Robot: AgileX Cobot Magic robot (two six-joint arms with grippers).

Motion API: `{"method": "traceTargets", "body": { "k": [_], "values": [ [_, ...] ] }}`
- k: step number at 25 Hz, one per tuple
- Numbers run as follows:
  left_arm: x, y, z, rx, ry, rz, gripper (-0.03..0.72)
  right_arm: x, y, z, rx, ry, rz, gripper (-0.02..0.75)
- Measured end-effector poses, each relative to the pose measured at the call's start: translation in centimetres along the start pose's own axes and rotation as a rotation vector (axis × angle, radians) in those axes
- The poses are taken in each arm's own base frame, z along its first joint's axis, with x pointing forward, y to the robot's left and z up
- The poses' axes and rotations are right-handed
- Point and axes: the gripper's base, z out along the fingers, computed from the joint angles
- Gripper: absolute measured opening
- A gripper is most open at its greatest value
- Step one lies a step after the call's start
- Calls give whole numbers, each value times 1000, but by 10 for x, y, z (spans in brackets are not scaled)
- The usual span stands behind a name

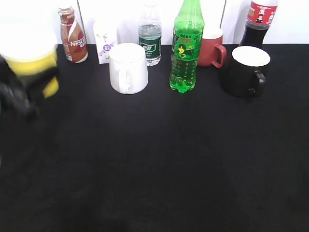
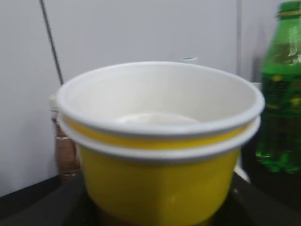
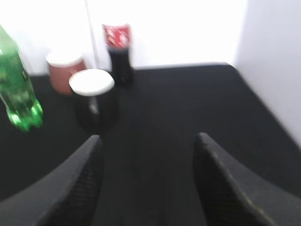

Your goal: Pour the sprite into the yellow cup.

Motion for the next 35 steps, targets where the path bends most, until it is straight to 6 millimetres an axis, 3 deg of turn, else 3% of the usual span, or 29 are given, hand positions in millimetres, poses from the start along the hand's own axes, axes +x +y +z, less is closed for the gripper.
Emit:
{"method": "traceTargets", "body": {
  "k": [4,10,13,16,21,23,24,31,35],
  "values": [
    [6,-9,-5,76,30,4,426,2,4,60,-41,-202,13,459],
    [6,-10,-5,81,30,7,426,25,11,135,-102,-110,-82,447],
    [6,-10,-5,81,30,7,426,39,36,148,-226,-48,-37,412],
    [6,-10,-5,82,30,6,426,60,79,167,-288,78,-34,408],
    [6,-10,-5,82,30,5,426,72,155,214,-259,51,-20,428],
    [6,-10,-5,82,30,5,426,76,167,231,-237,37,33,610],
    [6,-10,-5,82,30,5,426,80,170,238,-226,24,46,643],
    [6,-10,-5,83,25,5,426,109,194,280,-190,28,33,659],
    [6,-10,-5,83,24,5,426,112,200,292,-190,10,40,659]
  ]
}}
